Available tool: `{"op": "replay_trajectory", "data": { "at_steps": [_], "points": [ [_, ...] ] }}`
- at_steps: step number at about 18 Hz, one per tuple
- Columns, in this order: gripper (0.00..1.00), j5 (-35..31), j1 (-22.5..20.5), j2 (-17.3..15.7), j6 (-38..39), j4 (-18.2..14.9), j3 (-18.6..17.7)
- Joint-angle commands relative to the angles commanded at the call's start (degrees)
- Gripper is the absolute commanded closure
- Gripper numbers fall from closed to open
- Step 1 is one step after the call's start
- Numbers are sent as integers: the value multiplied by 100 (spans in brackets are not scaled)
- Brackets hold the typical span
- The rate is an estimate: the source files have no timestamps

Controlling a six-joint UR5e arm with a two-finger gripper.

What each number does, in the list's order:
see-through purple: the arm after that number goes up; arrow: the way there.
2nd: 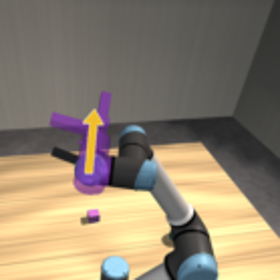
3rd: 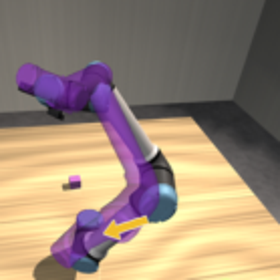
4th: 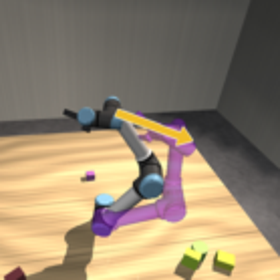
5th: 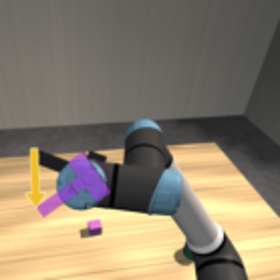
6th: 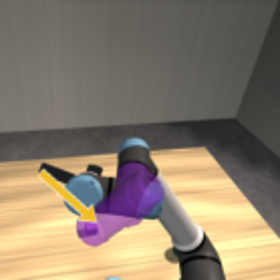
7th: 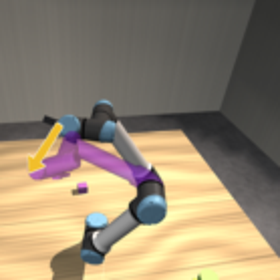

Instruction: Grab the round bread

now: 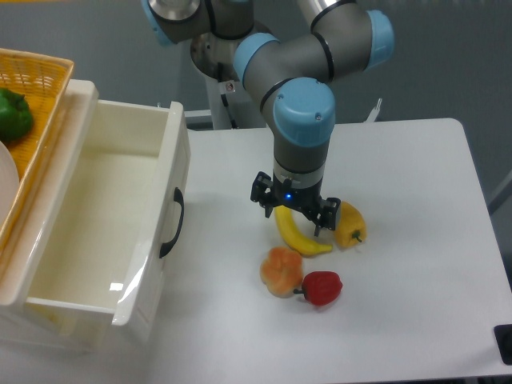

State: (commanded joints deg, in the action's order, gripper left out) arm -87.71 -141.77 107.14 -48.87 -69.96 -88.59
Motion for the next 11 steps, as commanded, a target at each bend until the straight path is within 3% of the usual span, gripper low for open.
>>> {"op": "replay_trajectory", "data": {
  "at_steps": [11],
  "points": [
    [0,17,35,61,17,9,-114]
  ]
}}
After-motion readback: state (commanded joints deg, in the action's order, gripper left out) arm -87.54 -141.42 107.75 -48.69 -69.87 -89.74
